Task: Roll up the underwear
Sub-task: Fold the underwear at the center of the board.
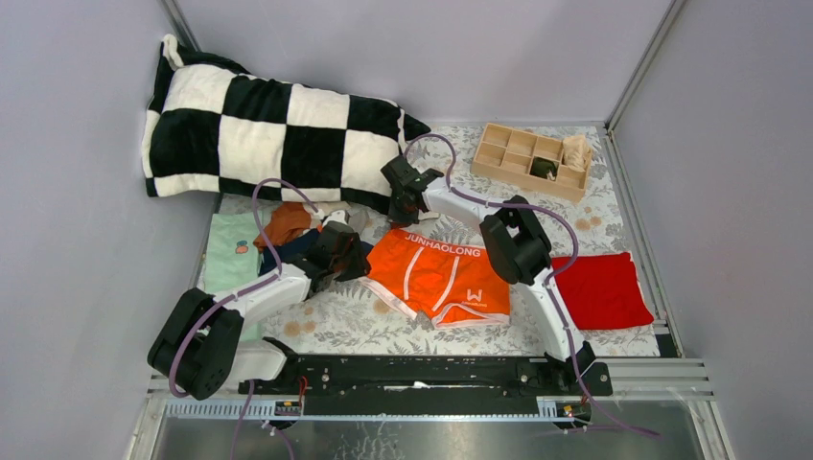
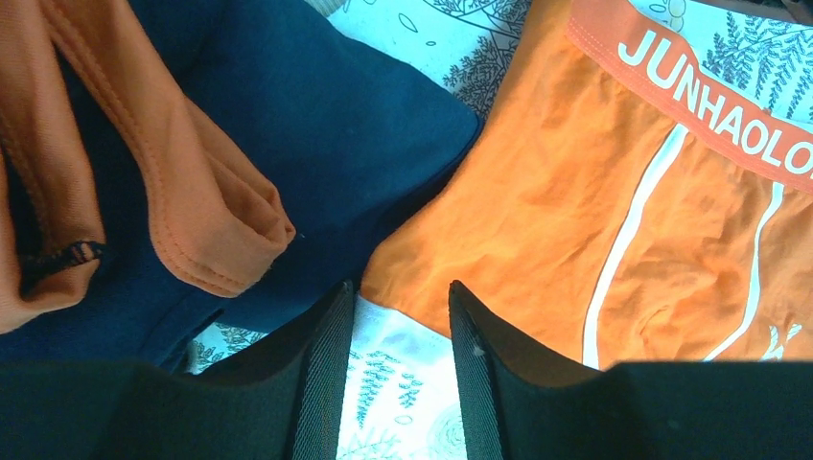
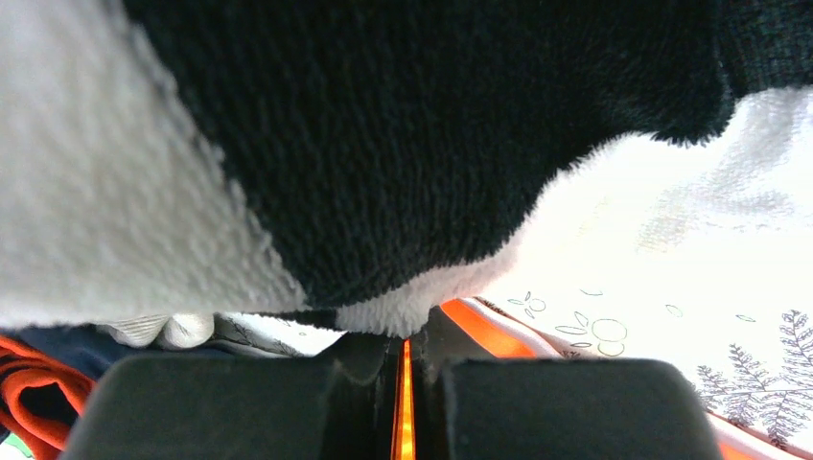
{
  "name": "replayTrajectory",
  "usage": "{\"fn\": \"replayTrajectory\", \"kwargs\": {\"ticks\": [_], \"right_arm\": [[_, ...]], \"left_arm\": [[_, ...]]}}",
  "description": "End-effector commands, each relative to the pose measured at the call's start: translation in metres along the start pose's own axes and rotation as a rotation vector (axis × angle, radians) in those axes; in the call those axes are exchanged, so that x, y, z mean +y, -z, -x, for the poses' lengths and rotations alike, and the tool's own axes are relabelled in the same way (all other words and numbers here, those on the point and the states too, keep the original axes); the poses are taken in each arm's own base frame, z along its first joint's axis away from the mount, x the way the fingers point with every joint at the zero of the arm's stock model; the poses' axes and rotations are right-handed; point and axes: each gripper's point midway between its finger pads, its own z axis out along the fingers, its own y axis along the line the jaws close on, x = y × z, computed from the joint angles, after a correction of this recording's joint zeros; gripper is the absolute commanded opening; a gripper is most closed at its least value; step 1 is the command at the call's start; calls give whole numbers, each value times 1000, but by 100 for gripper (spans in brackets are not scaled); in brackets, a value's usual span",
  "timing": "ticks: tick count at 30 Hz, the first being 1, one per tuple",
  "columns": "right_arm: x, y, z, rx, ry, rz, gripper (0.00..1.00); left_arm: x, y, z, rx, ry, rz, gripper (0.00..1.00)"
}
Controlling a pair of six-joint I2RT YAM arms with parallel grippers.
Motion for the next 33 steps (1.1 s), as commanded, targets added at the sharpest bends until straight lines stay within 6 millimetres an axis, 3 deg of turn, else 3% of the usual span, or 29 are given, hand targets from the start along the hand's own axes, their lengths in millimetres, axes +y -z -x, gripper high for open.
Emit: {"fn": "replayTrajectory", "kwargs": {"ticks": [1, 4, 10, 16, 21, 27, 33], "right_arm": [[0, 14, 3, -44, -1, -8, 0], [2, 17, 6, -56, -3, -2, 0], [2, 21, 7, -61, -1, 5, 0], [1, 27, 10, -81, 1, 8, 0], [12, 47, 18, -120, 1, 65, 0], [28, 82, 28, -169, -20, 175, 0], [17, 111, 31, -201, -54, 196, 0]], "left_arm": [[-14, 1, 9, -19, 7, -61, 45], [-14, 2, 8, -17, 4, -67, 41], [-11, 2, 6, -14, 6, -59, 17], [-6, 0, 6, -15, -4, -30, 0], [-7, 7, 15, -36, -13, -23, 0], [-27, 31, 29, -67, -49, -85, 0], [-55, 62, 27, -84, -91, -165, 0]]}}
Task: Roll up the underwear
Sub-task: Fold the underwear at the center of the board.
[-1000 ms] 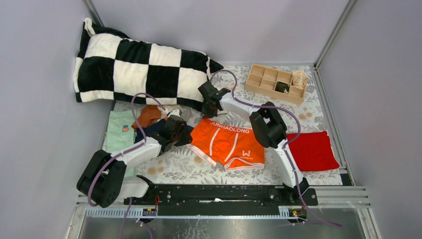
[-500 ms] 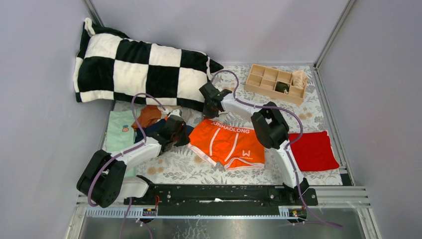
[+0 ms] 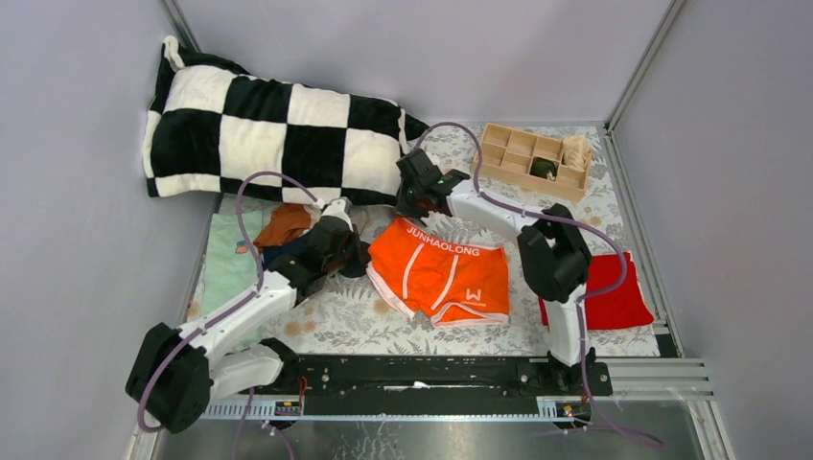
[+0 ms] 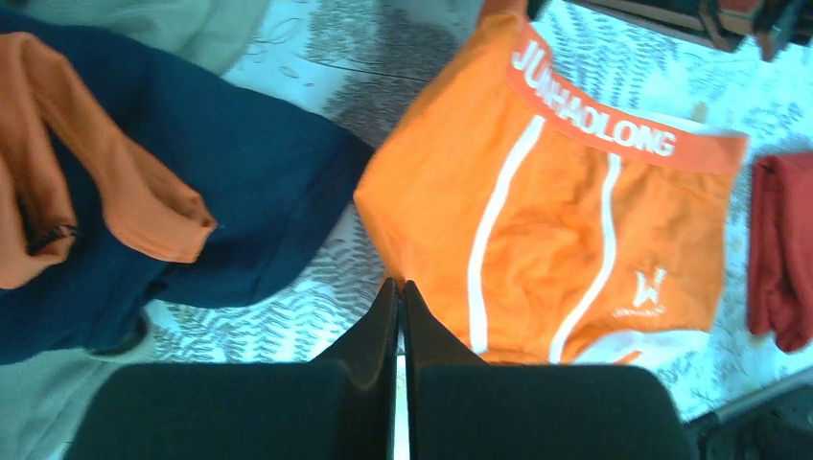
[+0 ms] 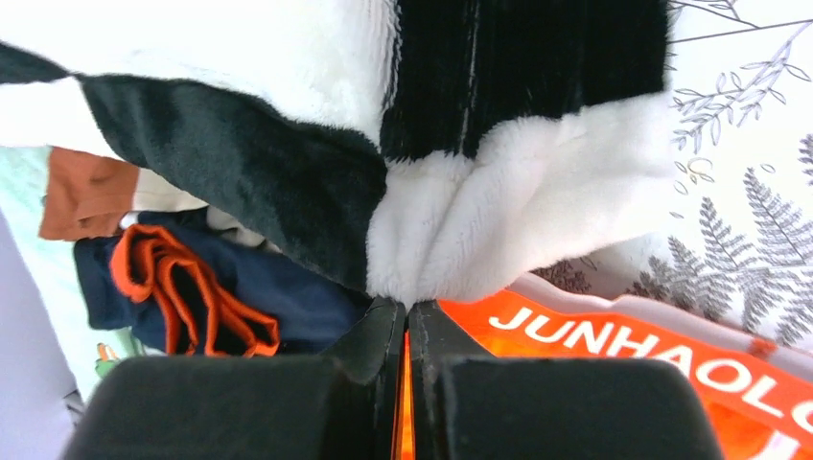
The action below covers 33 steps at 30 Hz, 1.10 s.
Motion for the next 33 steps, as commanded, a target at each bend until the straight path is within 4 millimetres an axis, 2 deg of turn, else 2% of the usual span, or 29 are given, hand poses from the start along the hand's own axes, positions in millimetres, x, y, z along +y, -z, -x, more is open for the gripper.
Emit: {"fn": "replayTrajectory", "kwargs": {"ticks": [1, 6, 16, 25, 33], "right_arm": [[10, 42, 20, -65, -44, 77, 0], [-10, 65, 17, -78, -51, 70, 0], [-53, 106, 5, -101, -60, 52, 0], [-74, 130, -7, -116, -59, 50, 0], [-108, 142, -12, -122, -87, -5, 0]], "left_arm": [[-23, 21, 2, -4, -47, -54, 0], [-50, 34, -13, 30, -65, -137, 0], [-121, 49, -42, 74, -133, -242, 0], [-154, 52, -60, 100, -182, -271, 0], [-190, 52, -84, 140, -208, -324, 0]]}}
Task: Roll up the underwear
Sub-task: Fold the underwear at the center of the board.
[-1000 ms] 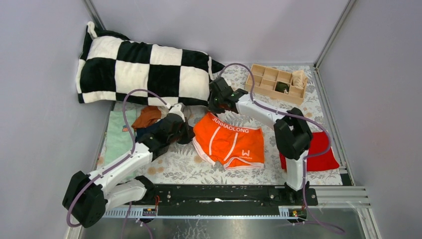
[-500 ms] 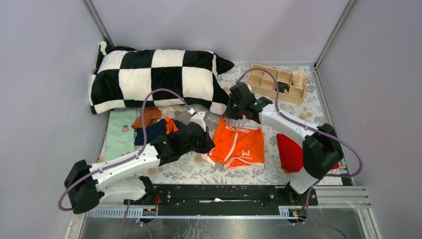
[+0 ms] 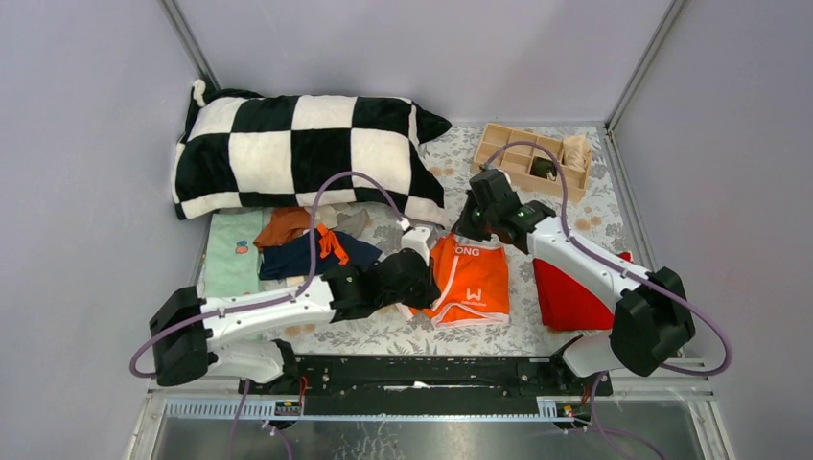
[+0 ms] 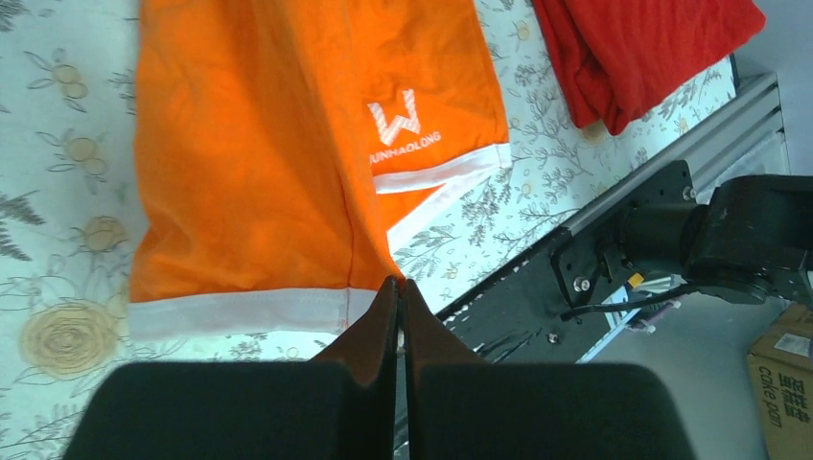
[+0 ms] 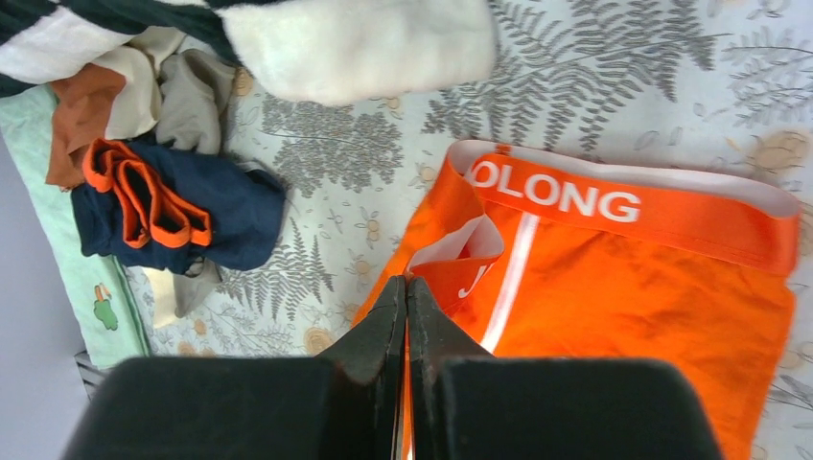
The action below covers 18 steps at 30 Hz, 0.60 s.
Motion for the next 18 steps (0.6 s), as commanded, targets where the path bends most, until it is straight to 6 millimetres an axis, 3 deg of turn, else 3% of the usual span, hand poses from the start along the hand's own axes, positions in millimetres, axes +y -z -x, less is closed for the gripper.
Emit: {"fn": "replayTrajectory", "kwargs": {"ticks": [1, 11, 18], "right_arm": [[-19, 15, 5, -21, 0, -26, 0], [-50, 19, 9, -8, 35, -58, 0], [-59, 14, 12, 43, 65, -58, 0]], "left_arm": [[-26, -8, 5, -24, 14, -34, 0], [-58, -55, 2, 8, 24, -40, 0], [-70, -87, -4, 49, 2, -38, 0]]}}
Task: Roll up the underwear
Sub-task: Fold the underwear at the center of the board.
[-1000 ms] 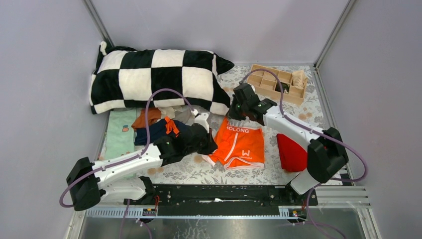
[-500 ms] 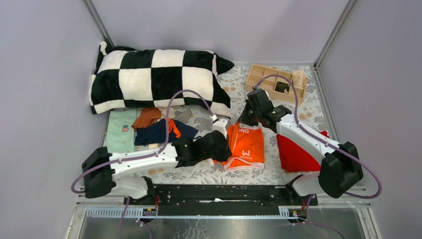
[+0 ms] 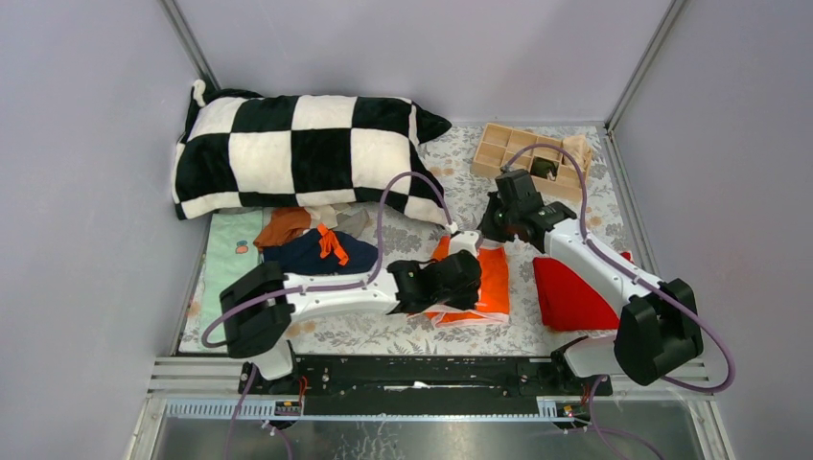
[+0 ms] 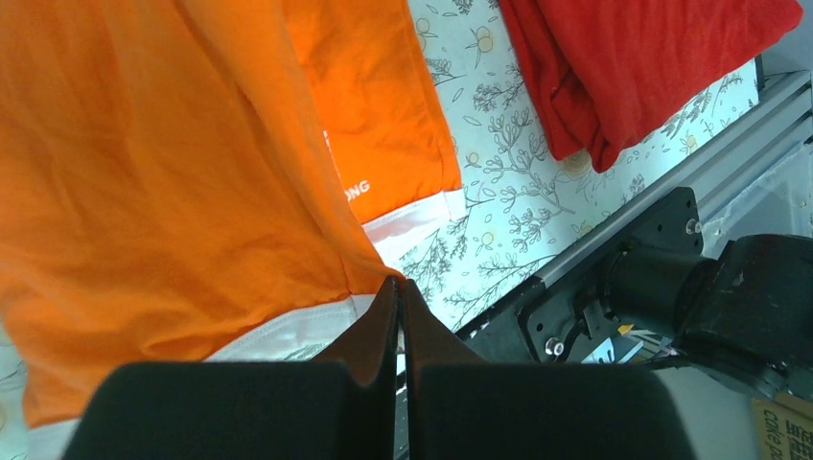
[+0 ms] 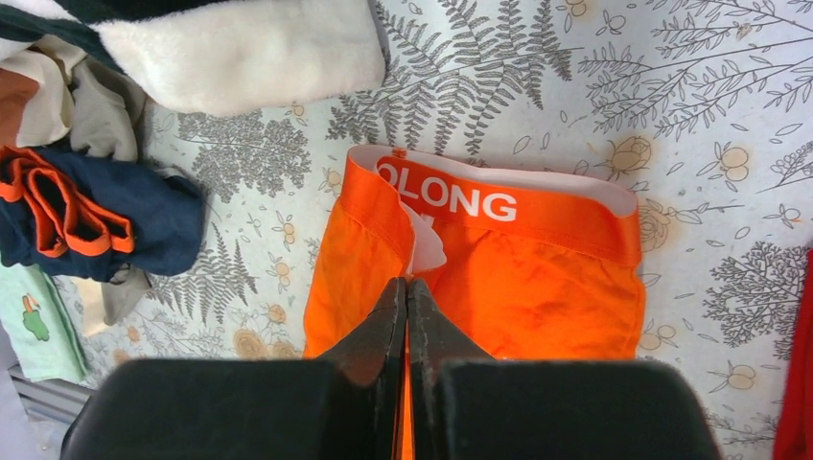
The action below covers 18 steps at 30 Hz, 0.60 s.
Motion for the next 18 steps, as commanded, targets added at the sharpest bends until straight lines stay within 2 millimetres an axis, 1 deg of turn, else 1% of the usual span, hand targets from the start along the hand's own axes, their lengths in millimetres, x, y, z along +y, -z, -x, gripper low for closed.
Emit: {"fn": "replayTrajectory", "kwargs": {"ticks": [1, 6, 9, 15, 18], "right_arm": [[-3, 2, 3, 34, 46, 8, 0], [-11, 4, 3, 37, 36, 0, 0], [-14, 8, 3, 44, 33, 5, 0], [-15, 18, 7, 39, 27, 23, 0], [-20, 21, 7, 38, 24, 11, 0]], "left_arm": [[-26, -13, 12, -23, 5, -61, 0], [-36, -18, 12, -8, 0, -82, 0], [-41, -17, 15, -8, -1, -95, 0], [-58, -10, 21, -13, -3, -135, 0], [-65, -13, 21, -11, -10, -144, 0]]}}
